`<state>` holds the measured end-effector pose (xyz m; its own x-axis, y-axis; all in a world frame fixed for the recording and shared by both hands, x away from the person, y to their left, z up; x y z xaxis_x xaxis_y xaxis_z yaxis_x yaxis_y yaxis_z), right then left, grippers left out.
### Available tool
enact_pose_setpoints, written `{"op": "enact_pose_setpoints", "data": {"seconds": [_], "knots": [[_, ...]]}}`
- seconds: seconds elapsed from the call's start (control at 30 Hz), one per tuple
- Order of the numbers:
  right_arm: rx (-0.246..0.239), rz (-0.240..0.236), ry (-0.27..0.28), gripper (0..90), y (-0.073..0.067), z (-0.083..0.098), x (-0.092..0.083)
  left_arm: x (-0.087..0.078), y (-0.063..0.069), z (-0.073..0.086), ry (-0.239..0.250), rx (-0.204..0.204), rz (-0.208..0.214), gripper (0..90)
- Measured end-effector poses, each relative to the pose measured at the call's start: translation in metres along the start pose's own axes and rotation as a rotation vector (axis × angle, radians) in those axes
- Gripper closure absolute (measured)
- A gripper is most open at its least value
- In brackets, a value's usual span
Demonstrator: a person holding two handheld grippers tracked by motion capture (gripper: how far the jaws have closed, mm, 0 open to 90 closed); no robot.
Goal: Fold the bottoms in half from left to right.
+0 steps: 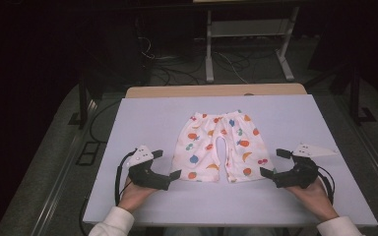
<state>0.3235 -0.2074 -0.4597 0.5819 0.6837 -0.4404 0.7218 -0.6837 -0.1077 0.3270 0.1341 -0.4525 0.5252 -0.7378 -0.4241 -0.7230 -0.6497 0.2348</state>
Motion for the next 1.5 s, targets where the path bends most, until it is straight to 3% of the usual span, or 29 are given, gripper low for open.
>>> {"op": "enact_pose_setpoints", "data": {"seconds": [0.67,0.93,1.5], "knots": [[0.02,0.002,-0.002,0.0,0.001,-0.001,-0.002,0.0,0.004,0.0,-0.004,0.008,0.011,0.0],[0.015,0.001,0.033,0.0,-0.001,-0.017,-0.008,-0.001,0.005,0.0,0.002,-0.002,0.01,0.0],[-0.021,0.001,0.02,0.0,0.004,-0.046,-0.008,-0.003,0.004,-0.001,0.011,-0.012,0.002,0.0]]}}
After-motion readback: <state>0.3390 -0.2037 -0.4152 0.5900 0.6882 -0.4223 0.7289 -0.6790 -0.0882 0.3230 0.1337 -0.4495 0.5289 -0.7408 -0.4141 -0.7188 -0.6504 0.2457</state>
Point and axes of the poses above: each handheld gripper's, and its own axes: x roughly forward along the jaws, z roughly out of its underside, y roughly to its right, the point moved 8 cm from there along x, roughly forward along the jaws, and after that the axes turned 6 degrees about -x, right-handed, at the moved point
